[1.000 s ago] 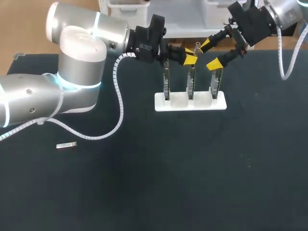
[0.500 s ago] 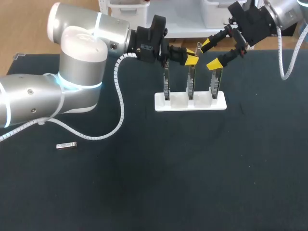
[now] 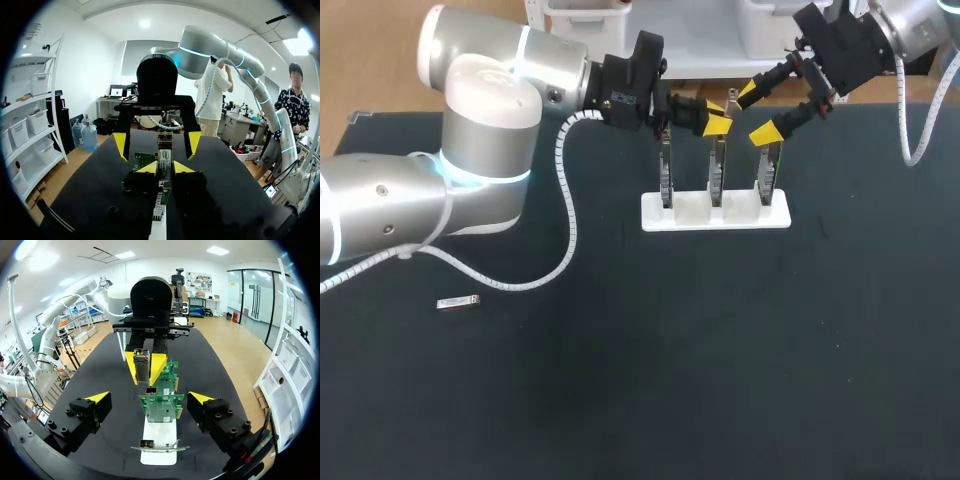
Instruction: Pick up the optical module with the left hand, and insert it into the network port with the right hand.
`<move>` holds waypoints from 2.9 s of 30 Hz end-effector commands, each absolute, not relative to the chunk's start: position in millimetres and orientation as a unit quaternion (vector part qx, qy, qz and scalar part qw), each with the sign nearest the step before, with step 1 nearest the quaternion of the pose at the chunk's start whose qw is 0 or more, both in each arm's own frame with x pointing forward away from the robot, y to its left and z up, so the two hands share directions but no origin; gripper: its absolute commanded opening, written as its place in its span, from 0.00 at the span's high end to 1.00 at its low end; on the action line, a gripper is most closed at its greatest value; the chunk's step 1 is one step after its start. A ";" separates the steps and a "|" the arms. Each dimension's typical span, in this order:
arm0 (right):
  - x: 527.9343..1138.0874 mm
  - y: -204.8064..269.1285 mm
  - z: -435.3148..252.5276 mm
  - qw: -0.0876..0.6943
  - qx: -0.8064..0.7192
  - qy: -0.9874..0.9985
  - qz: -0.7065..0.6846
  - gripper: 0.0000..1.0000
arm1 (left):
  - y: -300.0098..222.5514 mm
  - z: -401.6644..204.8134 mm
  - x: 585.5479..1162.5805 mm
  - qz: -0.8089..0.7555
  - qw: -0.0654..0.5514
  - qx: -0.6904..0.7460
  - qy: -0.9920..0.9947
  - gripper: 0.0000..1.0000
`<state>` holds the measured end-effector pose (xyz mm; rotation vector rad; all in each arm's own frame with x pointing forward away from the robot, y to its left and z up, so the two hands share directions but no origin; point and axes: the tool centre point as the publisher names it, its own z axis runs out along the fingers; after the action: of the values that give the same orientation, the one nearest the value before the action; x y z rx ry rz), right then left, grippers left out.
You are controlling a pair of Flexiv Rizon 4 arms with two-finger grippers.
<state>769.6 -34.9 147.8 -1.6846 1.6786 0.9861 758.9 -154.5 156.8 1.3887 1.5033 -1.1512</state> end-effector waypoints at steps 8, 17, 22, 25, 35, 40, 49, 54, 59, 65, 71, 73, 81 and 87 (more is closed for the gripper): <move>771.6 -43.0 161.0 0.312 -0.609 0.641 0.348 0.00 | -154.8 156.8 760.2 -0.452 0.385 0.546 0.590 1.00; 764.8 -35.7 172.2 0.323 -0.612 0.622 0.367 0.00 | -154.8 156.8 760.2 -0.452 0.385 0.546 0.590 1.00; 762.2 -30.1 178.6 0.327 -0.616 0.613 0.372 0.00 | -154.8 156.8 760.2 -0.452 0.385 0.546 0.590 1.00; 762.3 -26.9 182.3 0.327 -0.620 0.611 0.368 0.00 | -154.8 156.8 760.2 -0.452 0.385 0.546 0.590 1.00; 762.8 -16.5 186.3 0.325 -0.626 0.603 0.374 0.00 | -154.8 156.8 760.2 -0.452 0.385 0.546 0.590 1.00; 764.7 -12.7 187.3 0.327 -0.625 0.604 0.372 0.00 | -154.8 156.8 760.2 -0.452 0.385 0.546 0.590 1.00; 765.7 -9.1 188.3 0.334 -0.619 0.605 0.373 0.00 | -154.8 156.8 760.2 -0.452 0.385 0.546 0.590 1.00; 763.9 -7.1 186.9 0.329 -0.619 0.604 0.378 0.00 | -154.8 156.8 760.2 -0.452 0.385 0.546 0.590 1.00; 763.1 -5.4 186.6 0.329 -0.620 0.603 0.379 0.00 | -154.8 156.8 760.2 -0.452 0.385 0.546 0.590 1.00; 763.2 -4.0 187.2 0.327 -0.622 0.602 0.378 0.00 | -154.8 156.8 760.2 -0.452 0.385 0.546 0.590 1.00; 763.8 -3.4 187.7 0.326 -0.624 0.601 0.377 0.00 | -154.8 156.8 760.2 -0.452 0.385 0.546 0.590 1.00; 764.3 -3.0 187.8 0.327 -0.624 0.601 0.378 0.00 | -154.8 156.8 760.2 -0.452 0.385 0.546 0.590 1.00; 765.5 -2.7 187.8 0.328 -0.625 0.599 0.378 0.66 | -154.8 156.8 760.2 -0.452 0.385 0.546 0.590 1.00; 766.4 -4.1 187.4 0.331 -0.623 0.601 0.376 1.00 | -154.8 156.8 760.2 -0.452 0.385 0.546 0.590 1.00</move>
<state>766.0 -3.8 188.0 -1.6307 1.5730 0.9822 759.0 -154.4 156.9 1.3889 1.5033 -1.1513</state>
